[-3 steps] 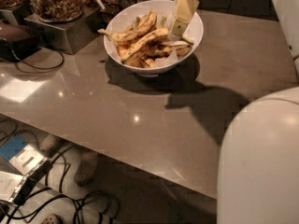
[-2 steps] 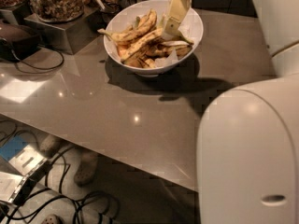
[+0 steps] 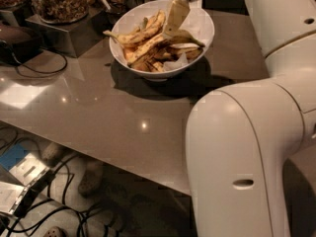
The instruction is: Pick banana from white bowl
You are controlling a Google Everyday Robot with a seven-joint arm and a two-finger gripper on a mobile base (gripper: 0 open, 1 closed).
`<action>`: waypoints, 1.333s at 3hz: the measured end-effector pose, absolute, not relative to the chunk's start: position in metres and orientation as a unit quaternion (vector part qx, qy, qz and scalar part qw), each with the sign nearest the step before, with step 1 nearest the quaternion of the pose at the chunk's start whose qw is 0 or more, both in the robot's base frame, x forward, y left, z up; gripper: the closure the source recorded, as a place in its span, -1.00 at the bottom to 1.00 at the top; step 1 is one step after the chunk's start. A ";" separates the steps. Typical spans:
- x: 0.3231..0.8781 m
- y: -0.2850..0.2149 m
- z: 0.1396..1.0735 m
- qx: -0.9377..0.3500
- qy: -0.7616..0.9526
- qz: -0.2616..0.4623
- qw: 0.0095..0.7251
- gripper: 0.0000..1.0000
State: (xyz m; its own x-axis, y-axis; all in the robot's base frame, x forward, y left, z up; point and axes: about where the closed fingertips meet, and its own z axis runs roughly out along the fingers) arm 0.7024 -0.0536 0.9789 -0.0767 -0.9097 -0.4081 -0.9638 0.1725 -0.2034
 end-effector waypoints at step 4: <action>0.724 -0.078 0.945 -0.625 0.763 0.001 0.167 -0.12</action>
Offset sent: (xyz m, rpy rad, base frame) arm -0.0154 -0.0463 -0.0122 -0.2211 0.1893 -0.0474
